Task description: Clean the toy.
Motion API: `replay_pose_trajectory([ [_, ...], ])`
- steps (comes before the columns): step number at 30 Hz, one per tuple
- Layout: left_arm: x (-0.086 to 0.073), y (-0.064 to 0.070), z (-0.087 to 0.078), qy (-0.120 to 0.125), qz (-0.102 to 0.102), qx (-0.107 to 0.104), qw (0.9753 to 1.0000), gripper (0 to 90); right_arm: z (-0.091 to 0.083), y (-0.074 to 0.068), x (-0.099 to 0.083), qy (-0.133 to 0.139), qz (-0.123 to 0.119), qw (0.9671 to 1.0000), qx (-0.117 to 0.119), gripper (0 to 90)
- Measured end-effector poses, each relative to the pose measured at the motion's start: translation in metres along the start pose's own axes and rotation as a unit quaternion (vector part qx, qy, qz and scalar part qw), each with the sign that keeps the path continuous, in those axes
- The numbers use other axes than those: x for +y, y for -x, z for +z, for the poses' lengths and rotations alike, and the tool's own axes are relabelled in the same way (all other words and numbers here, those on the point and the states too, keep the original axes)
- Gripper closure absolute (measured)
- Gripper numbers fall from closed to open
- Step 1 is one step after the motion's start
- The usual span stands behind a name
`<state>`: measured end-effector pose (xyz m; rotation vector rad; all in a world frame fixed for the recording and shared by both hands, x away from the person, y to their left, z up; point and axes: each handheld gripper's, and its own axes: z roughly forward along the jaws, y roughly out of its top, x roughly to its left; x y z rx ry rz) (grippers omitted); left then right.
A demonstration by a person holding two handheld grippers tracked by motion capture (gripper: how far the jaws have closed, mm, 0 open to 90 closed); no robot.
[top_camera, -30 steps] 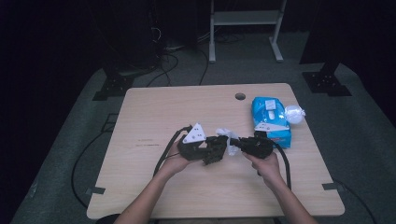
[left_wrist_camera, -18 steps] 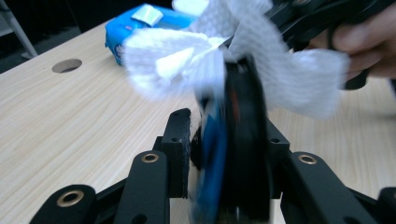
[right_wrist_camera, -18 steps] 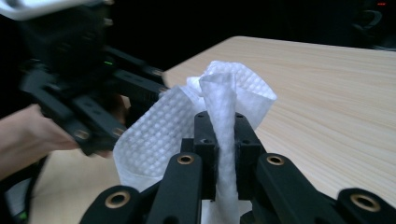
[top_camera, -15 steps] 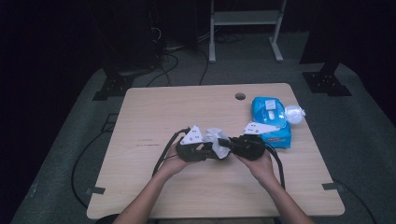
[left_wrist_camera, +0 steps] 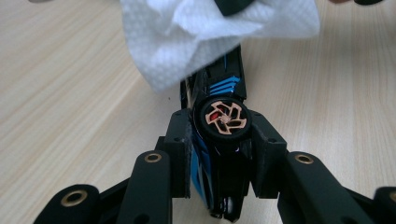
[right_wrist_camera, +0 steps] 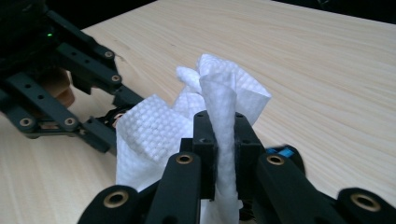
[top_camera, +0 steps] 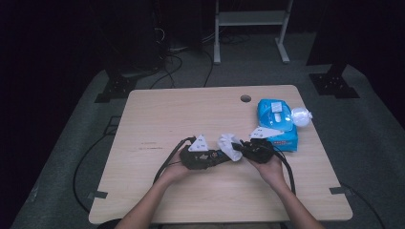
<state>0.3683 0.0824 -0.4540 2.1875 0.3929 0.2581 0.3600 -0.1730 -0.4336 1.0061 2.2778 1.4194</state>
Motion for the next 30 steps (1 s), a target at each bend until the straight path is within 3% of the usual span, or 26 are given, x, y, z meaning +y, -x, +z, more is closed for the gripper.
replay_pose_trajectory([
  [4,0.0,0.0,0.0,0.002,0.0,-0.001,1.0,64.9,0.002,-0.006,0.001,0.0,-0.01,0.9999,-0.004,82.5],
  [9,0.0,0.0,0.0,0.0,0.003,-0.001,1.0,64.8,0.014,-0.027,0.003,-0.003,-0.035,0.999,0.026,82.4],
  [12,-0.001,0.0,0.0,-0.002,0.01,0.001,0.9999,64.7,0.017,-0.033,0.004,-0.006,-0.055,0.9981,0.026,82.3],
  [15,-0.001,0.0,-0.001,-0.004,0.01,0.001,0.9999,64.9,0.012,-0.022,0.004,-0.009,-0.051,0.9986,0.011,82.4],
  [20,-0.001,0.0,-0.001,-0.004,0.011,0.0,0.9999,64.9,-0.005,0.002,0.001,-0.008,-0.031,0.9988,-0.036,82.4],
  [23,-0.001,-0.001,-0.001,-0.005,0.012,0.0,0.9999,65.0,-0.008,0.009,-0.001,-0.008,-0.026,0.9987,-0.044,82.3],
  [25,-0.001,-0.001,0.0,-0.005,0.01,0.0,0.9999,64.9,-0.009,0.01,-0.002,-0.006,-0.016,0.999,-0.041,82.3],
  [30,0.0,-0.001,0.0,-0.006,0.004,0.002,1.0,63.8,-0.003,-0.003,-0.001,-0.006,-0.033,0.9988,-0.036,82.3],
])
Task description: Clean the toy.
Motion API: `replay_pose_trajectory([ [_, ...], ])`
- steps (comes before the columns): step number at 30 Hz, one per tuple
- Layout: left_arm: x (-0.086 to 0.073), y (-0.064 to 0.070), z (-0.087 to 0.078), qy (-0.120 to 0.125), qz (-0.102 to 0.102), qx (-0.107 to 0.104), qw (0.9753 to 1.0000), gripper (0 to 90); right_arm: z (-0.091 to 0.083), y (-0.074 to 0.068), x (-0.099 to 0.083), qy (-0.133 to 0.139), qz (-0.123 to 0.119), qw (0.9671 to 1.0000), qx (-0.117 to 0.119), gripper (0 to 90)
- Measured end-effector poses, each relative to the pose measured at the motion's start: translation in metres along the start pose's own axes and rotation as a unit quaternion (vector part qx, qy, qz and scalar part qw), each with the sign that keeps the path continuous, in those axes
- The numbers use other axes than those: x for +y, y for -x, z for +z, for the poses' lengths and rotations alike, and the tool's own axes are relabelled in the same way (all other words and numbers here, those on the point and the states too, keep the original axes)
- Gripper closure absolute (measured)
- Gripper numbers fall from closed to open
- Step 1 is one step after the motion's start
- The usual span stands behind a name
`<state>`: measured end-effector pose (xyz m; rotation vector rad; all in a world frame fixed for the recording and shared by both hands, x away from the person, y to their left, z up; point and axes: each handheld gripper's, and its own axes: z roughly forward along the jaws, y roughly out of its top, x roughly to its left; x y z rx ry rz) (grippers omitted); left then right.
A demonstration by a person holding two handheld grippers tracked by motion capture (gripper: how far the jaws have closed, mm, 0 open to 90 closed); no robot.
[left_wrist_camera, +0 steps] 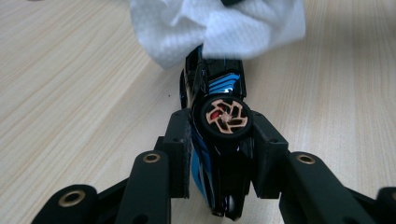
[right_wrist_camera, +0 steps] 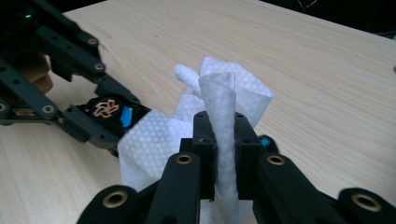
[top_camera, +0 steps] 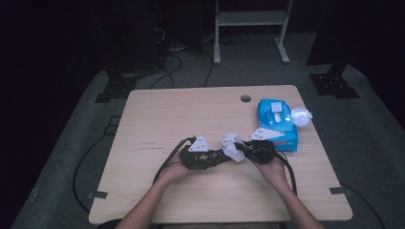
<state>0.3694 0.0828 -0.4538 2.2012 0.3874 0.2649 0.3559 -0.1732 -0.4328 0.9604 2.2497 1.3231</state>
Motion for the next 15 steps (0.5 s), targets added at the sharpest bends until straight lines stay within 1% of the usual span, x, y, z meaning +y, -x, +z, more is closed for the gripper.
replay_pose_trajectory([
  [1,0.001,0.0,0.001,0.0,-0.002,0.0,1.0,63.1,0.001,-0.002,0.0,0.0,0.0,1.0,0.003,82.3],
  [2,0.001,0.0,0.002,0.0,-0.004,0.001,1.0,61.8,0.003,-0.005,0.001,0.002,0.004,0.9999,0.015,82.3],
  [4,0.002,0.0,0.004,-0.011,-0.006,0.004,0.9999,58.5,0.005,-0.01,0.002,0.003,-0.003,0.9995,0.032,82.3],
  [5,0.002,0.0,0.006,-0.011,-0.006,0.006,0.9999,57.0,0.007,-0.013,0.003,0.002,-0.008,0.9991,0.042,82.3],
  [6,0.002,0.0,0.006,-0.012,-0.006,0.005,0.9999,56.5,0.007,-0.015,0.004,0.001,-0.011,0.9989,0.047,82.3],
  [8,0.002,0.0,0.005,-0.015,-0.005,0.005,0.9999,57.0,0.008,-0.014,0.004,0.001,-0.008,0.9988,0.048,82.3],
  [9,0.002,0.0,0.005,-0.014,-0.005,0.009,0.9999,58.8,0.008,-0.013,0.004,0.001,-0.008,0.9989,0.047,82.3],
  [10,0.002,-0.001,0.004,-0.015,-0.003,0.007,0.9999,61.3,0.007,-0.012,0.003,0.001,-0.01,0.999,0.043,82.3],
  [12,0.002,-0.001,0.002,-0.018,0.006,0.009,0.9998,62.4,0.005,-0.009,0.003,0.001,-0.008,0.9994,0.034,82.3],
  [13,0.003,-0.001,0.001,-0.018,0.006,0.013,0.9997,62.7,0.004,-0.007,0.003,0.001,-0.007,0.9995,0.031,82.3],
  [15,0.003,-0.002,-0.001,-0.018,0.005,0.008,0.9998,63.3,0.002,-0.003,0.002,0.0,-0.006,0.9998,0.019,82.3],
])
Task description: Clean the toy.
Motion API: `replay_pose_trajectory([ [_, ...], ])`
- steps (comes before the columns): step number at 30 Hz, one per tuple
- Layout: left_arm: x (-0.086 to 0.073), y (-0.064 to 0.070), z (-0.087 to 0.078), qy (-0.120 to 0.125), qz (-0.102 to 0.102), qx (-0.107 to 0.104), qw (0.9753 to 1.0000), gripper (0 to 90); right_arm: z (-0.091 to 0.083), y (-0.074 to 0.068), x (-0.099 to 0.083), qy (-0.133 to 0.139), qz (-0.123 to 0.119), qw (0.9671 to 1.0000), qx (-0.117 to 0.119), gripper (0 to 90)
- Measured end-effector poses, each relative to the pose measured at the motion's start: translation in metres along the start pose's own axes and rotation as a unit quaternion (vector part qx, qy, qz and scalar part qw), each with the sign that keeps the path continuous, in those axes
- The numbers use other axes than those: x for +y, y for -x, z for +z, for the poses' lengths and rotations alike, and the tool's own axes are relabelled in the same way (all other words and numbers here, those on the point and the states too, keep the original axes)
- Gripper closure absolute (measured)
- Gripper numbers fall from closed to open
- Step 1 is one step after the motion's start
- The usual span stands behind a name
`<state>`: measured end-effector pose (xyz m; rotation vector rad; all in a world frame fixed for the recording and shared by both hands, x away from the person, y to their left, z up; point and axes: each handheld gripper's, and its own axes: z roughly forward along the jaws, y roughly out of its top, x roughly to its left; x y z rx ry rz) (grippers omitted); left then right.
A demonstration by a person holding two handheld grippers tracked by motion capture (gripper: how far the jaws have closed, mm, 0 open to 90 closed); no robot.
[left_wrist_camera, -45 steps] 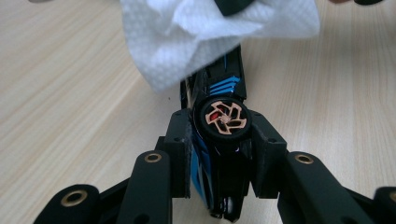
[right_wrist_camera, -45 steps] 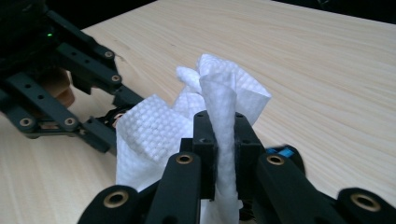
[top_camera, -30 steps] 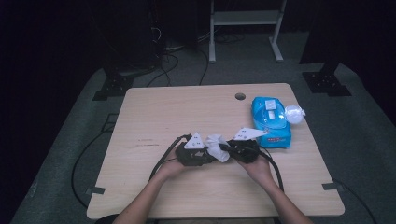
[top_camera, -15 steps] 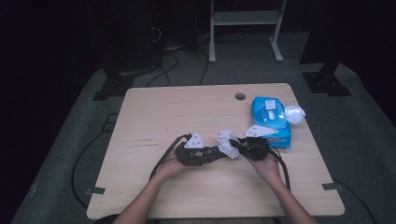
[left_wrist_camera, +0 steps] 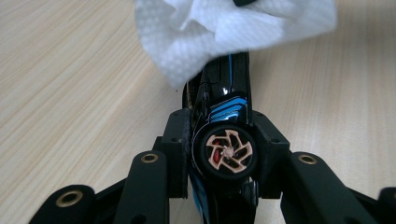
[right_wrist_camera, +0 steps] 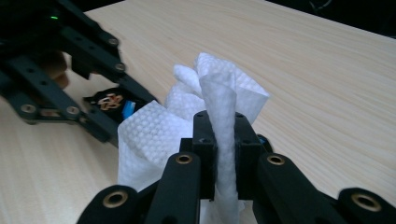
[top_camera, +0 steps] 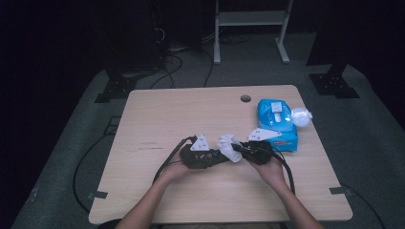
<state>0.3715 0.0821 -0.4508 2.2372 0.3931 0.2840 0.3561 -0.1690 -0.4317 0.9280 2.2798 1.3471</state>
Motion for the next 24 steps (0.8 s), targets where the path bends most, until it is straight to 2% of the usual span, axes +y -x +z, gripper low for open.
replay_pose_trajectory([
  [2,0.001,0.0,-0.002,-0.001,0.002,-0.002,1.0,63.8,-0.001,0.002,-0.001,0.0,0.009,1.0,-0.001,82.3],
  [4,0.002,0.0,-0.002,-0.003,0.004,-0.002,1.0,64.1,0.0,0.0,0.0,0.002,0.011,0.9999,0.008,82.3],
  [7,0.003,-0.001,-0.003,-0.008,0.007,-0.004,0.9999,64.2,0.007,-0.011,0.003,0.002,0.003,0.9996,0.029,82.3],
  [9,0.002,-0.002,-0.005,-0.012,0.004,-0.006,0.9999,64.3,0.009,-0.014,0.004,0.0,-0.006,0.9996,0.028,82.3],
  [11,0.002,-0.003,-0.007,-0.017,0.005,-0.006,0.9998,64.4,0.007,-0.01,0.004,0.0,-0.011,0.9998,0.017,82.3],
  [14,0.0,-0.006,-0.01,-0.021,0.009,-0.006,0.9997,64.4,0.002,-0.003,0.002,-0.001,0.005,1.0,0.004,82.3],
  [16,-0.001,-0.008,-0.012,-0.023,0.009,-0.01,0.9997,64.4,0.002,0.001,0.0,0.004,0.017,0.9998,0.008,82.3],
  [19,-0.001,-0.01,-0.015,-0.029,0.015,-0.011,0.9994,64.5,0.005,-0.003,0.001,0.003,0.011,0.9999,0.012,82.3],
  [24,-0.001,-0.011,-0.016,-0.035,0.011,-0.015,0.9992,64.1,0.01,-0.01,0.001,0.004,0.004,0.9998,0.018,82.3],
])
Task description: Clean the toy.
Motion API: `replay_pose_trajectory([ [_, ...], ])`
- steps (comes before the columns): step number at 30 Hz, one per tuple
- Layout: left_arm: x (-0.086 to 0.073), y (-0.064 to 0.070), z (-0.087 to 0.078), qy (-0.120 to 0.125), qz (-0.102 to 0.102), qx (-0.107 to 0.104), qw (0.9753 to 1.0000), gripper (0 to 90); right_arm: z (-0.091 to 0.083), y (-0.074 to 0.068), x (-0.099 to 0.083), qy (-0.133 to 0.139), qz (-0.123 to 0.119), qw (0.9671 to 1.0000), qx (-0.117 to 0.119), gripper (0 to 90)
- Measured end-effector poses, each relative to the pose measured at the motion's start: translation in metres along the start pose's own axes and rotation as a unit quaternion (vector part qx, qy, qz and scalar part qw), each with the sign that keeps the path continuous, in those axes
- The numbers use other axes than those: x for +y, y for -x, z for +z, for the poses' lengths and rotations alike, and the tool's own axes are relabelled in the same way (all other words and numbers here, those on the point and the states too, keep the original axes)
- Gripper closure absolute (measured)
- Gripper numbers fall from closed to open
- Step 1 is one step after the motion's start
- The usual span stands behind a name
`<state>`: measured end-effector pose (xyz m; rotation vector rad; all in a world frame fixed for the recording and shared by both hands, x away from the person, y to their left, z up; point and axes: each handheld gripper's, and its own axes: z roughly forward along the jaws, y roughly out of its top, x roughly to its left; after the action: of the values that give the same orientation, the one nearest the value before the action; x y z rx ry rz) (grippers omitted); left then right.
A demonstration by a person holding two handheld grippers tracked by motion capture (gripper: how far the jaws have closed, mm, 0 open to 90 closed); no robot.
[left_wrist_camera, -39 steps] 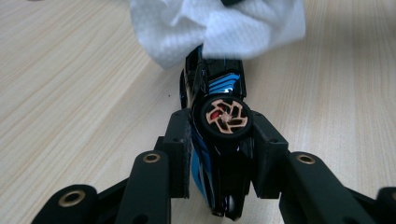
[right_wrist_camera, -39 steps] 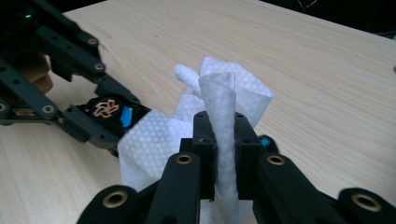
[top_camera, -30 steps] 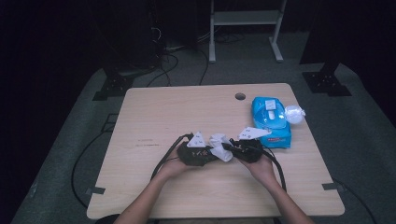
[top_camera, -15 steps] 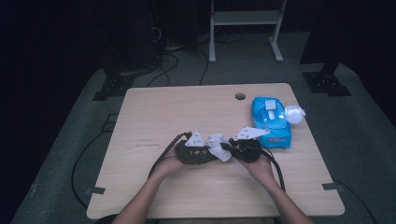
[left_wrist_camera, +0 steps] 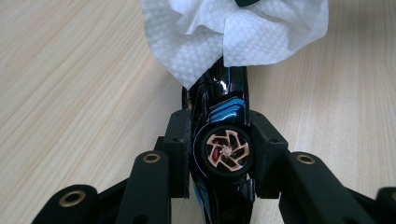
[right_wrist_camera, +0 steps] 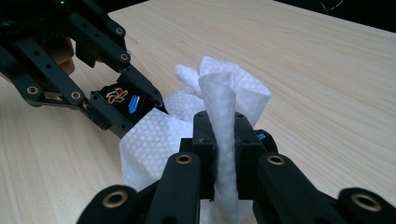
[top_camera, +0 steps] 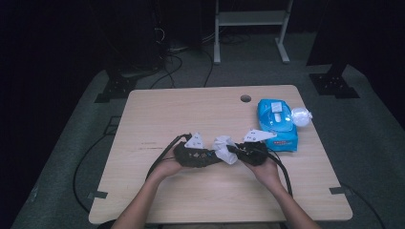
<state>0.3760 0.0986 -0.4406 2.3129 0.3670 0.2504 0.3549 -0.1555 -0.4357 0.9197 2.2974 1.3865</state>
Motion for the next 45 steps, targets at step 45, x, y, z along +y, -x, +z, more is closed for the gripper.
replay_pose_trajectory([
  [45,0.028,0.007,0.007,-0.067,0.053,0.008,0.9963,51.8,-0.011,0.033,-0.015,0.015,0.082,0.9965,-0.012,81.8],
])
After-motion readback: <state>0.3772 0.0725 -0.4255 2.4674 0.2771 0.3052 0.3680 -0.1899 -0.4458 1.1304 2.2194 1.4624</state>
